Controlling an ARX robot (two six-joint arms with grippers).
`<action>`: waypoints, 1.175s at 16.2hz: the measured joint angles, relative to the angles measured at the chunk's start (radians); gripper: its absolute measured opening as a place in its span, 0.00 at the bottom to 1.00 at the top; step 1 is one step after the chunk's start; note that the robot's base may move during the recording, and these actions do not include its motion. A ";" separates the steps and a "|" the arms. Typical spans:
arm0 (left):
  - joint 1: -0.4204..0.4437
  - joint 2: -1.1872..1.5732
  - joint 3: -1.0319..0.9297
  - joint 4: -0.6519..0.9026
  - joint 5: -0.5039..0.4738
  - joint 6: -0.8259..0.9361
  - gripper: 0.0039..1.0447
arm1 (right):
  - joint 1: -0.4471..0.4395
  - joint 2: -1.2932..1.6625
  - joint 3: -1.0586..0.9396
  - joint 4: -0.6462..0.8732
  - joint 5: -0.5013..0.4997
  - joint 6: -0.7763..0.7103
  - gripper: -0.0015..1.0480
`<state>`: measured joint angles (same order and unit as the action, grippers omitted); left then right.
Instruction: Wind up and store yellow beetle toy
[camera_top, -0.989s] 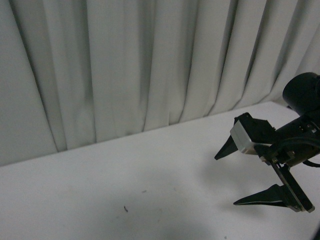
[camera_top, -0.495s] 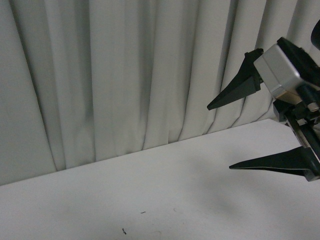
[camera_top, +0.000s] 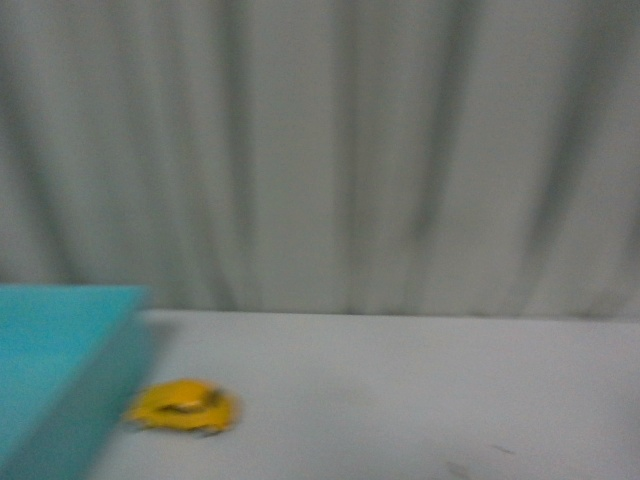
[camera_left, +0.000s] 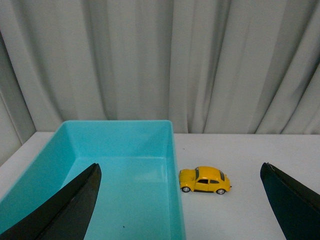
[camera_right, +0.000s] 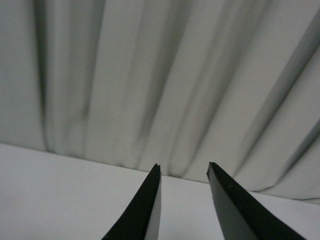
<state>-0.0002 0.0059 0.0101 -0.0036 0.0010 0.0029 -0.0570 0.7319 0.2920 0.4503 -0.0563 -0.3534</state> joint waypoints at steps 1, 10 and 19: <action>0.000 0.000 0.000 0.000 -0.001 0.000 0.94 | 0.055 -0.058 -0.037 0.003 0.040 0.153 0.24; 0.000 0.000 0.000 0.000 -0.002 0.000 0.94 | 0.057 -0.286 -0.221 -0.083 0.053 0.336 0.02; 0.000 0.000 0.000 0.000 -0.002 0.000 0.94 | 0.057 -0.489 -0.282 -0.201 0.053 0.338 0.02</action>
<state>-0.0002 0.0059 0.0101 -0.0032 -0.0006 0.0025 -0.0002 0.2432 0.0101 0.2497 -0.0029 -0.0158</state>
